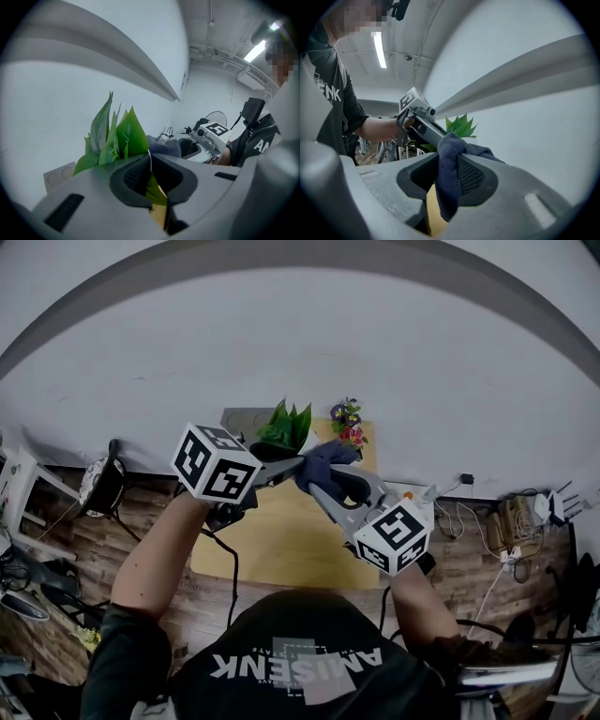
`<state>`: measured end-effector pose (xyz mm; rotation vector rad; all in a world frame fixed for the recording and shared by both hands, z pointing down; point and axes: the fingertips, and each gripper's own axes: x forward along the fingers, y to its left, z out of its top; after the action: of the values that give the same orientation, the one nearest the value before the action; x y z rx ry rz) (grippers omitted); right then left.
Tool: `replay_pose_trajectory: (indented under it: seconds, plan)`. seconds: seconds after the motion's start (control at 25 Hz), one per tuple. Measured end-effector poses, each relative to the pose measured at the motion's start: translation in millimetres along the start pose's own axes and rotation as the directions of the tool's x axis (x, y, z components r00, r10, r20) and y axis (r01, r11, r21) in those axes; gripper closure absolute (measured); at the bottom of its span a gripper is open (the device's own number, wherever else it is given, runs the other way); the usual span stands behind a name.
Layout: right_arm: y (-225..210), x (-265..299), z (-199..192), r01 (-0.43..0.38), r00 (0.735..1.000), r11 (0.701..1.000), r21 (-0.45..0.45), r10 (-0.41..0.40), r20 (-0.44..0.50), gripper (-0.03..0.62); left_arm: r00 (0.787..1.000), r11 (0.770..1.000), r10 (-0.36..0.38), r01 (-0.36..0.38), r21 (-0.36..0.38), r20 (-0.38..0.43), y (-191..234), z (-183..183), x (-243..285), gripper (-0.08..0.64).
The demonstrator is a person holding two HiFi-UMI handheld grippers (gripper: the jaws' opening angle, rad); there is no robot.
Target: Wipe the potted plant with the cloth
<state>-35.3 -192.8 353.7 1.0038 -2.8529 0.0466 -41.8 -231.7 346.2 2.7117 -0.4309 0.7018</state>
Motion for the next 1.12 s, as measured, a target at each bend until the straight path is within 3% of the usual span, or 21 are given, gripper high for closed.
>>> replay_pose_trajectory:
  seconds: [0.36, 0.68, 1.12]
  plan:
    - [24, 21, -10, -0.076, 0.996, 0.997, -0.004, 0.076, -0.036, 0.479, 0.997, 0.996, 0.076, -0.075, -0.041, 0.007, 14, -6, -13, 0.545]
    - [27, 27, -22, -0.146, 0.988, 0.989, 0.014, 0.147, -0.047, 0.479, 0.994, 0.991, 0.102, -0.1, -0.093, 0.024, 20, -4, -12, 0.546]
    - [35, 30, -30, -0.15, 0.987, 0.987, 0.051, 0.153, -0.058, 0.479, 0.992, 0.989, 0.111, -0.105, -0.105, 0.062, 14, -16, -46, 0.548]
